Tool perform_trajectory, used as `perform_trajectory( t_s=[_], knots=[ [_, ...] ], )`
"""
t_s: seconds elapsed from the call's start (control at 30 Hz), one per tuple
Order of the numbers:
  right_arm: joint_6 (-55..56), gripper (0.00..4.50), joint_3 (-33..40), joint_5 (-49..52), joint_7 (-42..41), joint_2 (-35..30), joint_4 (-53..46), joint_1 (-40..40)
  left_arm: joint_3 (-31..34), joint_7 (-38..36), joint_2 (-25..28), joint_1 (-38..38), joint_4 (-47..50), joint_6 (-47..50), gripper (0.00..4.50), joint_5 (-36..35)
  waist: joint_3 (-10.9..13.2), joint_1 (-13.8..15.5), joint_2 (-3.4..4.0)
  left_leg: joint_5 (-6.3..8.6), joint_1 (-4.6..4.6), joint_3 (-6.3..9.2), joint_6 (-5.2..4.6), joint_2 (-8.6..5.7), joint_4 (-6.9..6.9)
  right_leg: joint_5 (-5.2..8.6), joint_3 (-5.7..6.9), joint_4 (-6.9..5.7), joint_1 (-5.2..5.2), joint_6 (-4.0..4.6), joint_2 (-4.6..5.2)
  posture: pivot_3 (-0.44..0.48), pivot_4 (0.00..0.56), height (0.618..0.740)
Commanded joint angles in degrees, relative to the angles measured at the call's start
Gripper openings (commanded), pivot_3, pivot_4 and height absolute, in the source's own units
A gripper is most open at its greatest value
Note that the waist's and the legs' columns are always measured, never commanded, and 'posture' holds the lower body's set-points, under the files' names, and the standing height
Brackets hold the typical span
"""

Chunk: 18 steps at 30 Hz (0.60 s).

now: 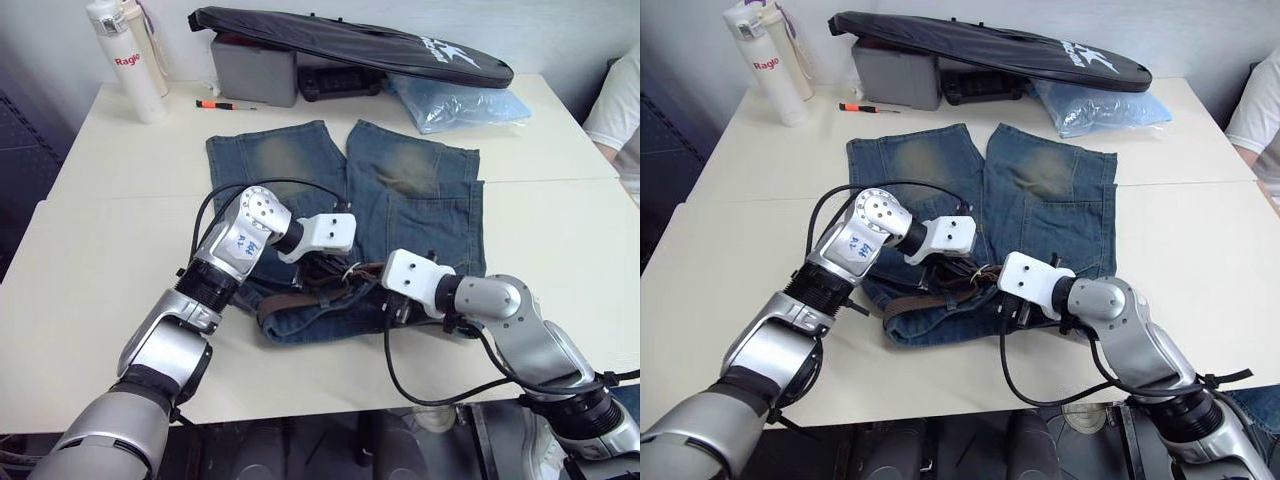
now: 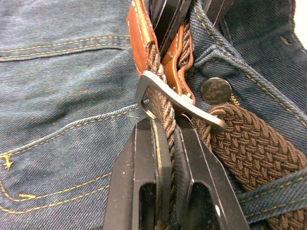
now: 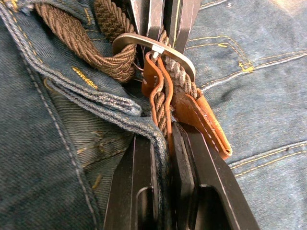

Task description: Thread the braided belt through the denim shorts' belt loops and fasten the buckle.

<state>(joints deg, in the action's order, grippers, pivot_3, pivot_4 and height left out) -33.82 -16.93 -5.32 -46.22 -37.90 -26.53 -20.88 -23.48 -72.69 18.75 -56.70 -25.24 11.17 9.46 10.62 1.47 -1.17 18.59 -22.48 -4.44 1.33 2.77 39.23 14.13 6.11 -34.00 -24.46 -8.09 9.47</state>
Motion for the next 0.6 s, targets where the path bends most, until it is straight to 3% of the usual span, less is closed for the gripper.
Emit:
perform_trajectory(
  t_s=[0.03, 0.07, 0.37, 0.6],
  knots=[
    [0.52, 0.06, -0.71, 2.81, -0.75, 2.42, -3.06, -0.53, -0.79, 0.52, -5.16, -2.12, 3.14, -2.53, 0.00, -2.70, 0.00, 0.00, 0.00, 0.00, 0.00, 0.00, 0.00, 0.00, 0.00, 0.00, 0.00, 0.00, 0.00, 0.00, 0.00, 0.000, 0.150, 0.740],
    [-0.69, 0.06, -0.01, 4.23, -1.14, 3.03, -3.56, -0.42, -0.84, 0.56, -5.20, -2.08, 3.08, -2.59, 0.00, -2.70, 0.00, 0.00, 0.00, 0.00, 0.00, 0.00, 0.00, 0.00, 0.00, 0.00, 0.00, 0.00, 0.00, 0.00, 0.00, 0.000, 0.150, 0.740],
    [-9.58, 4.33, 5.66, 11.12, -6.17, -1.48, -8.64, -0.87, -0.69, -0.06, -4.78, -1.87, 2.22, -3.05, 0.00, -2.14, 0.00, 0.01, 0.00, 0.01, 0.00, 0.02, -0.01, 0.00, -0.01, 0.00, 0.01, 0.02, 0.01, 0.00, 0.00, 0.000, 0.150, 0.740],
    [-19.85, 4.46, 12.66, 22.87, -7.92, -1.56, -11.69, -4.06, -0.77, -0.42, -4.53, -2.13, 1.17, -3.49, 0.00, -2.01, 0.00, 0.02, 0.00, 0.01, -0.01, 0.03, -0.02, 0.00, -0.01, 0.00, 0.01, 0.02, 0.01, 0.00, 0.00, 0.000, 0.150, 0.740]
  ],
)
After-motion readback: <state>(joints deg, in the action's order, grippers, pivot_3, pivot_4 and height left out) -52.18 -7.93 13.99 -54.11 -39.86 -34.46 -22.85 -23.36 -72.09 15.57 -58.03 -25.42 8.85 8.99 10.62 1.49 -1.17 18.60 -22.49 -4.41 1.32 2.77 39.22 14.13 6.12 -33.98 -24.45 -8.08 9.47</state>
